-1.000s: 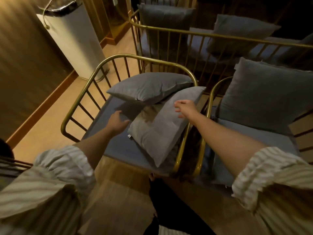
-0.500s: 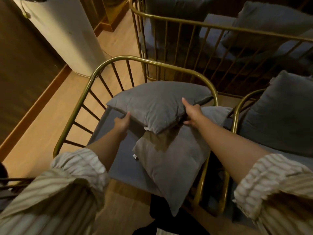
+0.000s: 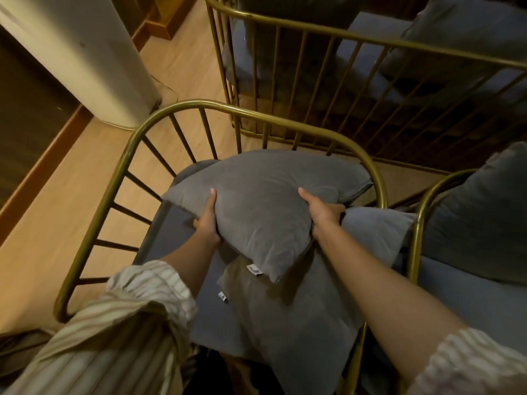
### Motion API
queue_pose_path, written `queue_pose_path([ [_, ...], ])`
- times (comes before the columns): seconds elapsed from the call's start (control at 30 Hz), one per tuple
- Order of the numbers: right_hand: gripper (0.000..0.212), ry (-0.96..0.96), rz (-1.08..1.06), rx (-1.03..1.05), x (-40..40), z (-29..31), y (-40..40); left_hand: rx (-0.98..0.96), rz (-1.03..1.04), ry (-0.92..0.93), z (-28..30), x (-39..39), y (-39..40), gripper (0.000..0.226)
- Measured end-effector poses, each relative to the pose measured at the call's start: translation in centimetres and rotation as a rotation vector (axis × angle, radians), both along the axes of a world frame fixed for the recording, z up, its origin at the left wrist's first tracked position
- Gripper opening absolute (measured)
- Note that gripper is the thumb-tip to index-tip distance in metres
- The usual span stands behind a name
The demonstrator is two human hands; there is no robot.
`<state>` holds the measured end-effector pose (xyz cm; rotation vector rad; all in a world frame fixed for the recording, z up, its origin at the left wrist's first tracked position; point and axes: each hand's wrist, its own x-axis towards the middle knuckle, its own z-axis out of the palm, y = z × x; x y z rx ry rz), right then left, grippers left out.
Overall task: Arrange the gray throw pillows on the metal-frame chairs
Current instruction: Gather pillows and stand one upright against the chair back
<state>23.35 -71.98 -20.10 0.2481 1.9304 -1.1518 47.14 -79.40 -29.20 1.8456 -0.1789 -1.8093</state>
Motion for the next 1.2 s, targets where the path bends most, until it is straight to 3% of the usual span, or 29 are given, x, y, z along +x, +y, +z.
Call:
queue_pose_path([
  [0.1,0.109,0.082,0.018,-0.007,0.0,-0.3,0.6,-0.002,-0.029,0.065,-2.0,1.2,-0.8,0.148],
  [0.27,0.091,0.158,0.041,-0.083,-0.1,1.5,2.1,-0.057,-0.148,0.122,3.4,2.4,0.5,0.136],
  [0.43,0.079,0.111,-0.049,-0.212,2.1,4.0,4.3,-0.111,-0.239,0.184,10.3,5.3,0.7,0.081],
  [0.6,0.074,0.076,-0.09,-0.392,6.4,7.5,6.1,-0.24,-0.277,0.257,14.5,11.0,-1.6,0.095],
  [0.7,0.087,0.099,-0.064,-0.492,7.5,9.3,8.4,-0.24,-0.254,0.276,16.8,13.9,-2.9,0.062],
  [0.8,0.109,0.078,-0.058,-0.512,7.8,10.4,12.1,-0.199,-0.321,0.259,18.0,17.2,-4.8,0.065],
  [0.9,0.108,-0.04,-0.009,-0.504,7.7,10.8,16.3,-0.121,-0.659,0.322,20.3,20.2,-6.5,0.087],
  [1.0,0.076,-0.134,0.083,-0.543,8.6,11.9,19.5,-0.174,-0.937,0.16,22.3,19.4,-6.7,0.094],
  [1.03,0.076,-0.122,0.093,-0.538,9.2,12.3,20.1,-0.19,-1.053,0.12,23.2,18.4,-6.1,0.097],
  [1.13,0.108,0.02,0.131,-0.495,10.6,13.3,21.4,-0.218,-1.399,0.098,24.6,15.5,-4.3,0.107],
  [1.2,0.102,0.087,0.169,-0.484,11.0,13.8,22.3,-0.276,-1.425,0.057,24.3,14.4,-3.8,0.11],
])
